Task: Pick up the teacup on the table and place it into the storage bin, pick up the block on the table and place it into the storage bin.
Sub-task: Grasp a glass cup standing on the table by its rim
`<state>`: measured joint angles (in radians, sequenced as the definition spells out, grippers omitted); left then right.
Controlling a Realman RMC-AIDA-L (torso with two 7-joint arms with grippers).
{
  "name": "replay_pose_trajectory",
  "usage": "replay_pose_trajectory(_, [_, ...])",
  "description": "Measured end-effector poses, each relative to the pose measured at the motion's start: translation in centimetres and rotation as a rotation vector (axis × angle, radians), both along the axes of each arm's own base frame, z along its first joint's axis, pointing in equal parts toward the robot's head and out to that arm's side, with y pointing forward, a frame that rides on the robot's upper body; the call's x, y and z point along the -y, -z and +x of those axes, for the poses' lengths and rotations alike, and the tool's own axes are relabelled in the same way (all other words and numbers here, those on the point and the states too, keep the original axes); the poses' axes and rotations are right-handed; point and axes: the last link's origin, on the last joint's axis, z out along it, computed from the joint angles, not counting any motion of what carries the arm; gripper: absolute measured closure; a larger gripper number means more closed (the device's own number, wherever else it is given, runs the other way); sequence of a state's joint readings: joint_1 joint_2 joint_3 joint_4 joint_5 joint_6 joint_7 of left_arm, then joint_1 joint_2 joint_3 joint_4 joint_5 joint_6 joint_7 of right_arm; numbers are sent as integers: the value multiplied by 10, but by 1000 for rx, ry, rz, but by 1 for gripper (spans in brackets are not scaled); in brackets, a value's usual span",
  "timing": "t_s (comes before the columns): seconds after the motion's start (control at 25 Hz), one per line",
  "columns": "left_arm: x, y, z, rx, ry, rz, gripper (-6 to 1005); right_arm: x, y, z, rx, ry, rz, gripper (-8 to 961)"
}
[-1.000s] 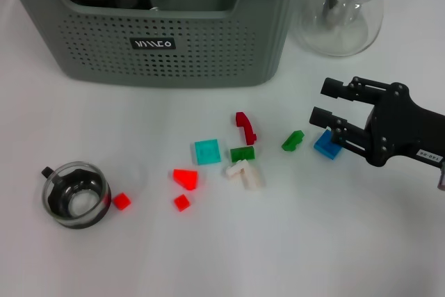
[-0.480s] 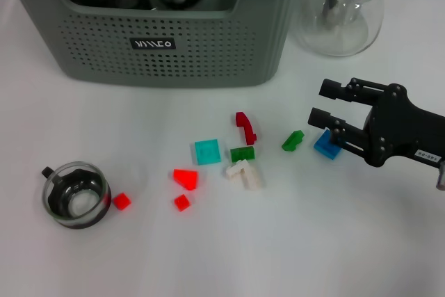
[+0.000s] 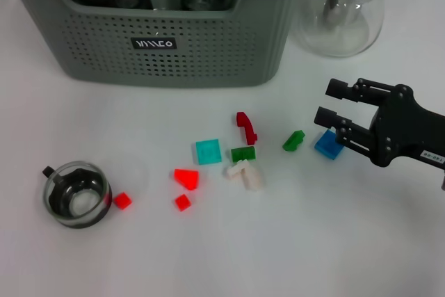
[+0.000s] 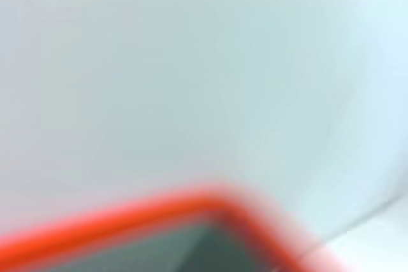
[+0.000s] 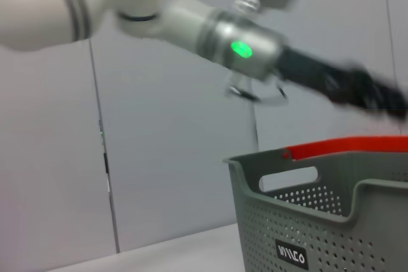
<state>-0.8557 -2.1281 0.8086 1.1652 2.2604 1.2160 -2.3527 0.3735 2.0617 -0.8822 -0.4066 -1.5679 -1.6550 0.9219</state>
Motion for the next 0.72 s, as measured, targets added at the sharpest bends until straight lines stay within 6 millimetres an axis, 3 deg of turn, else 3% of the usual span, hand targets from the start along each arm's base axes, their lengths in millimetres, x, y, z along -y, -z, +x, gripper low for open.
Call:
replay_pose_trajectory(0.08, [24, -22, 1, 151, 119, -27, 500, 0, 0, 0, -2, 3, -1, 449])
replay_pose_trajectory(0.16, [58, -44, -11, 297, 259, -78, 494, 0, 0, 0, -2, 3, -2, 449])
replay_pose_trajectory(0.24, [68, -51, -16, 333, 297, -84, 488, 1, 0, 1, -2, 4, -2, 449])
replay_pose_trajectory(0.32, [116, -81, -43, 432, 459, -82, 482, 2, 0, 1, -5, 3, -4, 449])
replay_pose_trajectory(0.36, [123, -84, -51, 426, 465, -77, 479, 2, 0, 1, -6, 1, -5, 449])
replay_pose_trajectory(0.44, [154, -83, -90, 275, 412, -69, 476, 2, -1, 1, -6, 0, -5, 448])
replay_pose_trajectory(0.72, [175, -58, -155, -132, 115, -159, 477, 0, -4, 2, -9, 20, -21, 448])
